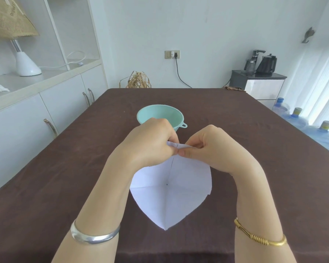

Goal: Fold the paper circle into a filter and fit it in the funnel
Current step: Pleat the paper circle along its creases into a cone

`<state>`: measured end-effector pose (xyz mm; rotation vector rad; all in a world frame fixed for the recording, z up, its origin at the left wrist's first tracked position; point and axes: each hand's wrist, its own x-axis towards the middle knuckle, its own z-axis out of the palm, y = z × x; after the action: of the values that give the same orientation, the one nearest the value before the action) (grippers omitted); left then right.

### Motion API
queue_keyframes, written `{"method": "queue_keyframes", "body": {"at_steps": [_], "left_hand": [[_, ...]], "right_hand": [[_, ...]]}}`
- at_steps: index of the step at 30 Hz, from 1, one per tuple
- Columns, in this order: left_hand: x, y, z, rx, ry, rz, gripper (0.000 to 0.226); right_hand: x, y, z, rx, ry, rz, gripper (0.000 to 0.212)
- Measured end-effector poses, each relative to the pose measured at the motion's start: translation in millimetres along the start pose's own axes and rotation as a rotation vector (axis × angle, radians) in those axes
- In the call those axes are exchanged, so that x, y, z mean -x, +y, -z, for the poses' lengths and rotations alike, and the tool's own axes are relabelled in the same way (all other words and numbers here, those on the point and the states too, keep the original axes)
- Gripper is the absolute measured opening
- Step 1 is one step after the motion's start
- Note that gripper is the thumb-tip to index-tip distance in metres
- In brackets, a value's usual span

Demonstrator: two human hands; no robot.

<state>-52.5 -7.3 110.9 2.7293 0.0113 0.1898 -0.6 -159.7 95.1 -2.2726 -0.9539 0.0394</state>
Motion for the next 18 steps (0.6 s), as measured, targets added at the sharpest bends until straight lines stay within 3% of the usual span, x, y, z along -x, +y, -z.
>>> {"method": "queue_keyframes", "body": {"at_steps": [6, 15, 18], "left_hand": [[2.0, 4.8, 1.5, 0.036, 0.021, -0.025, 0.010], [5.9, 8.5, 3.8, 0.058, -0.017, -0.024, 0.017], [6.7, 9.3, 5.0, 0.005, 0.000, -0.018, 0.019]], "right_hand": [[0.9, -0.7, 2.4, -0.020, 0.055, 0.000, 0.033], [1.6, 0.2, 1.5, -0.014, -0.012, -0.017, 0.057], [1.9, 1.9, 0.7, -0.028, -0.028, -0.009, 0.048]]}}
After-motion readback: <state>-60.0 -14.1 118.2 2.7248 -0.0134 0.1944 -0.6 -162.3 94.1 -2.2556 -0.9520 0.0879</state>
